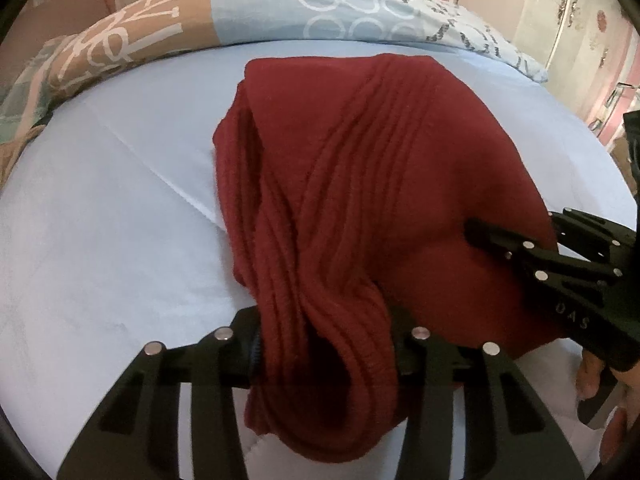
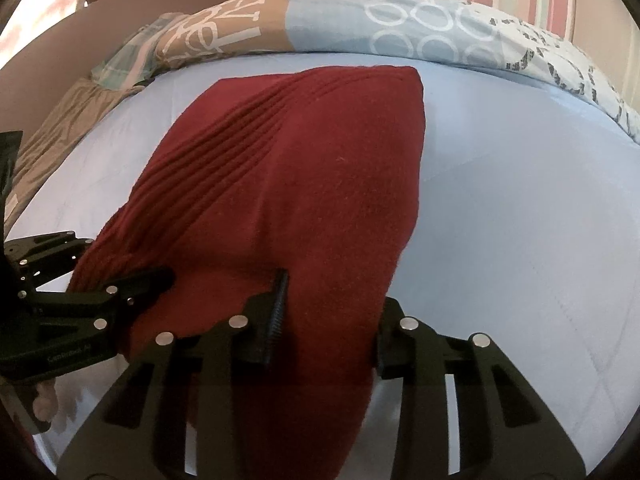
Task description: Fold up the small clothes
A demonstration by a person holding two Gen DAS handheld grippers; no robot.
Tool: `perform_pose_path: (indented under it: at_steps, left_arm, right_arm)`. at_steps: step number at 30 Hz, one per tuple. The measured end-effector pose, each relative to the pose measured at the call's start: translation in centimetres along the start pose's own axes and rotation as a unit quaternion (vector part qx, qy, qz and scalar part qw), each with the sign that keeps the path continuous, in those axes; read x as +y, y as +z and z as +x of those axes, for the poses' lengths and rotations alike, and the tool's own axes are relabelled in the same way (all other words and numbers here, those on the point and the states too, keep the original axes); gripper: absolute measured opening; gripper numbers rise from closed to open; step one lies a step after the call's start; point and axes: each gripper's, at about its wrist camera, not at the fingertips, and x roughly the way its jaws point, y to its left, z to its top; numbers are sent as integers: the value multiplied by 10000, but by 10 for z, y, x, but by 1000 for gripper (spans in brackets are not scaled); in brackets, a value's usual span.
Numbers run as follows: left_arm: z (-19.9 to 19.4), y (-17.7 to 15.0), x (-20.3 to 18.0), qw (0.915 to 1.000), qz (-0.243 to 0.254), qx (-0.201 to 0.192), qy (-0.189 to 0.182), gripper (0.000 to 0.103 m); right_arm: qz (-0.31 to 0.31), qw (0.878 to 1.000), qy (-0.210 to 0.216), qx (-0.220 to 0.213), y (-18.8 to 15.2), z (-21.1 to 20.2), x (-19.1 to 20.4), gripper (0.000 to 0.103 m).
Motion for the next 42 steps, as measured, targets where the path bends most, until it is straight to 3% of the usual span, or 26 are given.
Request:
perform_pose_path:
  at_steps: [7, 14, 20, 26, 37, 42]
  left_arm:
    - [-1, 1, -13, 9990, 249, -61, 360, 42]
    - [-6, 4, -19, 9983, 334, -155, 461, 31]
    - [-21, 13, -32, 9978, 245, -365, 499, 28]
    - [-35, 26, -63, 9980, 227, -515, 301, 28]
    - [-37, 1, -157, 9986, 388, -335, -164, 28]
    - [-23, -14, -177, 9984, 517, -223, -66, 29]
  right_arm:
    - [-23, 10000, -25, -59, -1, 0, 2, 35]
    - [-27, 9996, 64, -268, 0, -6, 1, 28]
    - [-102, 9984, 86, -555, 5, -26, -4, 26]
    - [-58, 9971, -59, -757, 5, -59, -37, 26]
    - [62, 9969, -587, -518, -60, -107, -95, 26]
    - [142, 9976, -616, -299, -86, -94, -108, 27]
